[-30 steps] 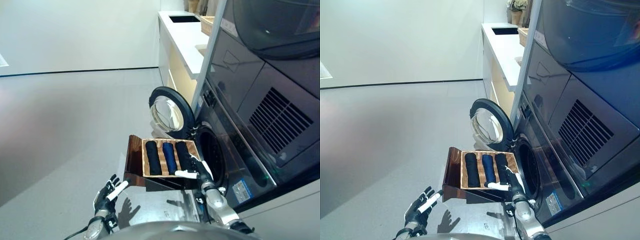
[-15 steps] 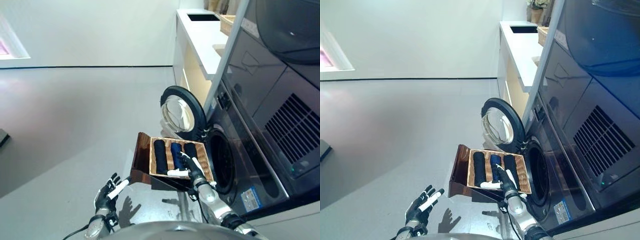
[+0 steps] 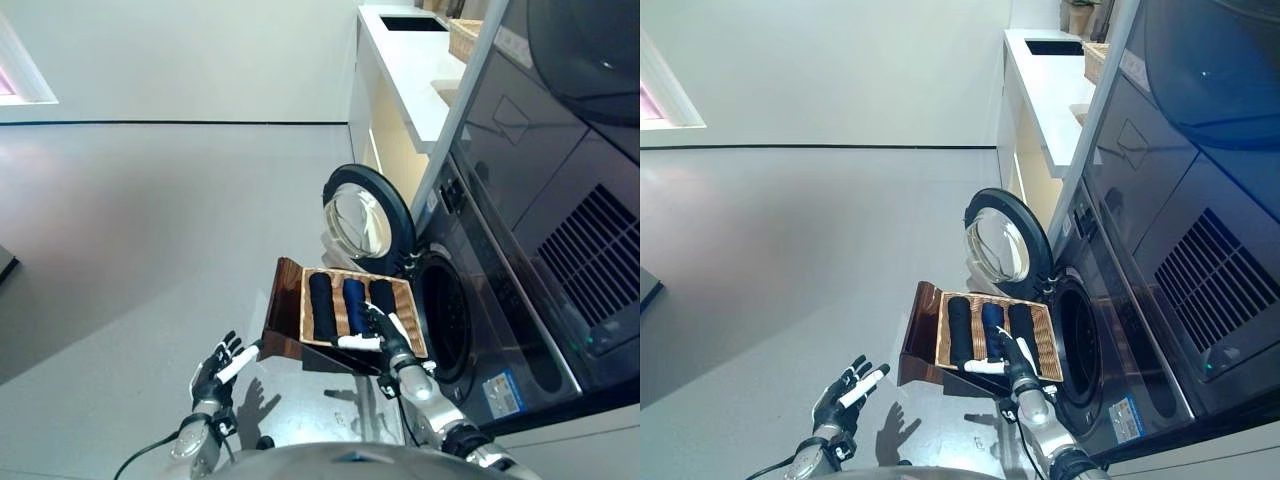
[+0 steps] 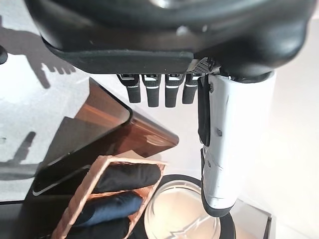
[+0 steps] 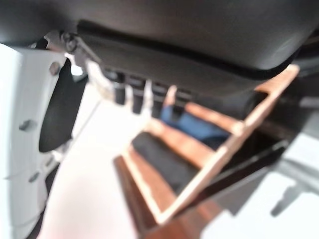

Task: Pick up the clothes and place them into the washing machine

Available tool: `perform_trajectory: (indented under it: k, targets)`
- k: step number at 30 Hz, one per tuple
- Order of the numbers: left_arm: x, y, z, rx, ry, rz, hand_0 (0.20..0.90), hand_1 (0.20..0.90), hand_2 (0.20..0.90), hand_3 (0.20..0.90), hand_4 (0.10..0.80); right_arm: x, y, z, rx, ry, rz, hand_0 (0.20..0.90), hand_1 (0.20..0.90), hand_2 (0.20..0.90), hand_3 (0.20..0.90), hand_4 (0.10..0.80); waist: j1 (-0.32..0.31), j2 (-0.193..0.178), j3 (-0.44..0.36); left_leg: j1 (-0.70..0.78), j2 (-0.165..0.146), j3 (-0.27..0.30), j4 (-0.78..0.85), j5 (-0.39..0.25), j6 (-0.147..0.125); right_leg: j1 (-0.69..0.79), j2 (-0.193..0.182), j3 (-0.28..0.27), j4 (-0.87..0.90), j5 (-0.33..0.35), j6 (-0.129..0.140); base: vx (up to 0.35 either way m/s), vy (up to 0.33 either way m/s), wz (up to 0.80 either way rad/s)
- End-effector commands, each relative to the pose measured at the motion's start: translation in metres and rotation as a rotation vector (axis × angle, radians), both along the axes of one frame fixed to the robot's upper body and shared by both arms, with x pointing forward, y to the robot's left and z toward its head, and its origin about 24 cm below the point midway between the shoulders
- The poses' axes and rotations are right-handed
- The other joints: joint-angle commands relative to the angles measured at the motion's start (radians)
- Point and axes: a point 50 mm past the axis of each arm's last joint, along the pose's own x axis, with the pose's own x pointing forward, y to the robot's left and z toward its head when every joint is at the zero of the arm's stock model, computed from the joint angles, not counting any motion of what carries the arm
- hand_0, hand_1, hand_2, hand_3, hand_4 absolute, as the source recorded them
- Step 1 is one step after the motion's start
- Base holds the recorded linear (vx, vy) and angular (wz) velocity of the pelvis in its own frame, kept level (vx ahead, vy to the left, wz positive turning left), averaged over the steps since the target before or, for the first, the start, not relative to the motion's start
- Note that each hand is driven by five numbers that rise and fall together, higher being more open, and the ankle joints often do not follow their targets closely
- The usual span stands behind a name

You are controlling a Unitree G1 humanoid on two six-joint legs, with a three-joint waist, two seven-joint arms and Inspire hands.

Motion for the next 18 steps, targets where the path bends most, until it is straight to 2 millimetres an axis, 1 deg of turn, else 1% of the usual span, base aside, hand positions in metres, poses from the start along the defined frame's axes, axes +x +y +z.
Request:
perform_trajectory:
  k: [1,4,5,6,7,9,10,11,13,14,15,17,18]
  targets:
    - [0.046,0.003,0.034,0.064,-0.239,-0.058,0.900,0.900,0.900,0.900,0.800,0.050,0.019,0.035,0.047,-0.190,0.043,0.900,0.900,0.900,0.900,0.800,0.040,-0.036,-0.024,0.059,-0.050,0.005,0.024,-0.105,0.012,-0.084,-0.083,0.068,0.071,0.087,0.038,0.028,0.015,-0.07]
    - [0.045,0.001,0.033,0.061,-0.235,-0.065,0.900,0.900,0.900,0.900,0.800,0.049,0.017,0.036,0.047,-0.192,0.034,0.900,0.900,0.900,0.900,0.800,0.040,-0.041,-0.023,0.054,-0.053,0.007,0.033,-0.114,0.016,-0.096,-0.090,0.075,0.087,0.090,0.042,0.001,0.036,-0.04]
    - [0.048,-0.001,0.034,0.061,-0.240,-0.078,0.900,0.900,0.900,0.900,0.800,0.049,0.011,0.034,0.058,-0.185,-0.004,0.900,0.900,0.900,0.900,0.800,0.037,-0.048,-0.010,0.043,-0.070,0.001,0.069,-0.135,0.031,-0.120,-0.110,0.091,0.149,0.103,0.043,-0.016,0.105,-0.02]
    - [0.049,-0.001,0.036,0.060,-0.247,-0.081,0.900,0.900,0.900,0.900,0.800,0.049,0.010,0.035,0.061,-0.188,-0.012,0.900,0.900,0.900,0.900,0.800,0.037,-0.050,-0.004,0.038,-0.080,-0.002,0.087,-0.147,0.038,-0.130,-0.119,0.098,0.177,0.114,0.042,-0.017,0.095,0.00]
    - [0.050,-0.001,0.036,0.060,-0.247,-0.081,0.900,0.900,0.900,0.900,0.800,0.049,0.010,0.035,0.061,-0.188,-0.012,0.900,0.900,0.900,0.900,0.800,0.037,-0.050,-0.004,0.037,-0.081,-0.001,0.089,-0.148,0.039,-0.131,-0.120,0.099,0.179,0.113,0.042,-0.008,0.071,0.04]
    - [0.053,0.000,0.039,0.062,-0.266,-0.089,0.900,0.900,0.900,0.900,0.800,0.048,0.005,0.035,0.065,-0.188,-0.031,0.900,0.900,0.900,0.900,0.800,0.034,-0.050,0.012,0.027,-0.103,-0.009,0.137,-0.170,0.055,-0.162,-0.140,0.113,0.266,0.156,0.032,-0.011,0.113,0.09]
    - [0.055,0.001,0.041,0.063,-0.273,-0.090,0.900,0.900,0.900,0.900,0.800,0.048,0.002,0.035,0.068,-0.189,-0.043,0.900,0.900,0.900,0.900,0.800,0.030,-0.049,0.022,0.024,-0.114,-0.014,0.157,-0.180,0.064,-0.187,-0.148,0.128,0.318,0.193,0.023,-0.005,0.156,0.14]
    - [0.056,0.001,0.042,0.066,-0.278,-0.093,0.900,0.900,0.900,0.900,0.800,0.048,0.000,0.034,0.069,-0.187,-0.056,0.900,0.900,0.900,0.900,0.800,0.024,-0.046,0.030,0.024,-0.123,-0.022,0.170,-0.186,0.072,-0.204,-0.152,0.144,0.367,0.230,0.014,0.006,0.161,0.20]
    - [0.059,0.005,0.045,0.083,-0.288,-0.103,0.900,0.900,0.900,0.900,0.800,0.048,-0.004,0.034,0.072,-0.188,-0.077,0.900,0.900,0.900,0.900,0.800,0.014,-0.037,0.046,0.027,-0.132,-0.036,0.199,-0.197,0.088,-0.247,-0.147,0.169,0.455,0.281,-0.003,0.013,0.143,0.34]
    - [0.060,0.005,0.045,0.083,-0.288,-0.103,0.900,0.900,0.900,0.900,0.800,0.048,-0.004,0.034,0.072,-0.188,-0.077,0.900,0.900,0.900,0.900,0.800,0.015,-0.038,0.047,0.025,-0.133,-0.035,0.201,-0.199,0.088,-0.249,-0.147,0.171,0.457,0.280,-0.002,0.000,0.133,0.44]
    - [0.061,0.010,0.047,0.100,-0.291,-0.106,0.900,0.900,0.900,0.900,0.800,0.051,-0.005,0.036,0.082,-0.193,-0.091,0.900,0.900,0.900,0.900,0.800,0.011,-0.023,0.062,0.028,-0.127,-0.045,0.216,-0.202,0.094,-0.287,-0.131,0.169,0.517,0.273,-0.012,0.028,0.088,0.50]
    - [0.060,0.013,0.046,0.112,-0.287,-0.098,0.900,0.900,0.900,0.900,0.800,0.051,-0.004,0.036,0.096,-0.192,-0.097,0.900,0.900,0.900,0.900,0.800,0.008,-0.019,0.064,0.043,-0.122,-0.048,0.212,-0.212,0.091,-0.300,-0.134,0.128,0.491,0.248,-0.010,0.122,0.047,0.45]
    - [0.060,0.016,0.045,0.120,-0.279,-0.093,0.900,0.900,0.900,0.900,0.800,0.052,-0.004,0.036,0.098,-0.193,-0.095,0.900,0.900,0.900,0.900,0.800,0.005,-0.024,0.059,0.057,-0.120,-0.049,0.199,-0.217,0.086,-0.312,-0.138,0.107,0.444,0.229,-0.008,0.137,-0.012,0.13]
